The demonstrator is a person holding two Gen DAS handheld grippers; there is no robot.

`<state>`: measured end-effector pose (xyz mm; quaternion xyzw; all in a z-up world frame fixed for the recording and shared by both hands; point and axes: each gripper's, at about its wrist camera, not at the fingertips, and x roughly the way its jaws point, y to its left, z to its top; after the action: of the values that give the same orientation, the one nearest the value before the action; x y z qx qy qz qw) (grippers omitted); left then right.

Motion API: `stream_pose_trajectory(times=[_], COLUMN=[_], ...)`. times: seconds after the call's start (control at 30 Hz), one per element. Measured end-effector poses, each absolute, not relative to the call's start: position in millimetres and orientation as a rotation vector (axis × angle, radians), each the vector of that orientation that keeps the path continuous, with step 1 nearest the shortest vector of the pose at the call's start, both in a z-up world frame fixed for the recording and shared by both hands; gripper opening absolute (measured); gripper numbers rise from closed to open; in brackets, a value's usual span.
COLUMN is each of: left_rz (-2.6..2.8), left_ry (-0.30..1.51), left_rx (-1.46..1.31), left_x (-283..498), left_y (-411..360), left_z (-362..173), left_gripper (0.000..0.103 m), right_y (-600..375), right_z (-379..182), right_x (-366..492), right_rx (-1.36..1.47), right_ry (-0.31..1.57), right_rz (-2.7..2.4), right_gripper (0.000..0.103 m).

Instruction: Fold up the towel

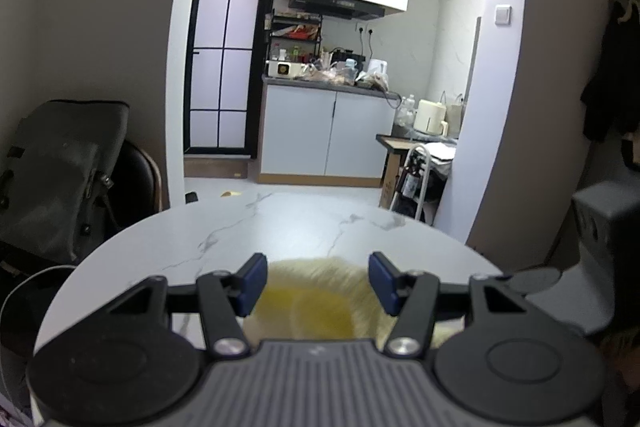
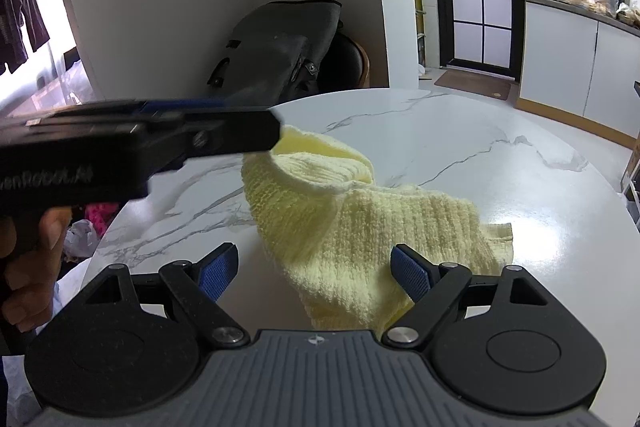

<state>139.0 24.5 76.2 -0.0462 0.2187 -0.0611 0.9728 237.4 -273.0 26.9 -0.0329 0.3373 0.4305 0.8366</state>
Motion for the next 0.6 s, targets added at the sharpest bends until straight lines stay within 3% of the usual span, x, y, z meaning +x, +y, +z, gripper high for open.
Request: stream_pose_trajectory(times=[0.5,0.6], left_rz=[-0.113,-0.102], left_ry=[0.550,0.574], left_rx=[-0.078,-0.095], left_x=[162.6,160.5], left_y=[20.9,29.8], left_z=[43.7,34.0], left_gripper=[0.062,0.056], right_y=[-288.2,-287.7], right_z=[31.3,29.4], right_x=[241.5,241.4], right_rx=[-0.037,-0.059], right_ry=[0.694,0.693], right_rz=[0.895,0.886], right_gripper=[0.087,0.087])
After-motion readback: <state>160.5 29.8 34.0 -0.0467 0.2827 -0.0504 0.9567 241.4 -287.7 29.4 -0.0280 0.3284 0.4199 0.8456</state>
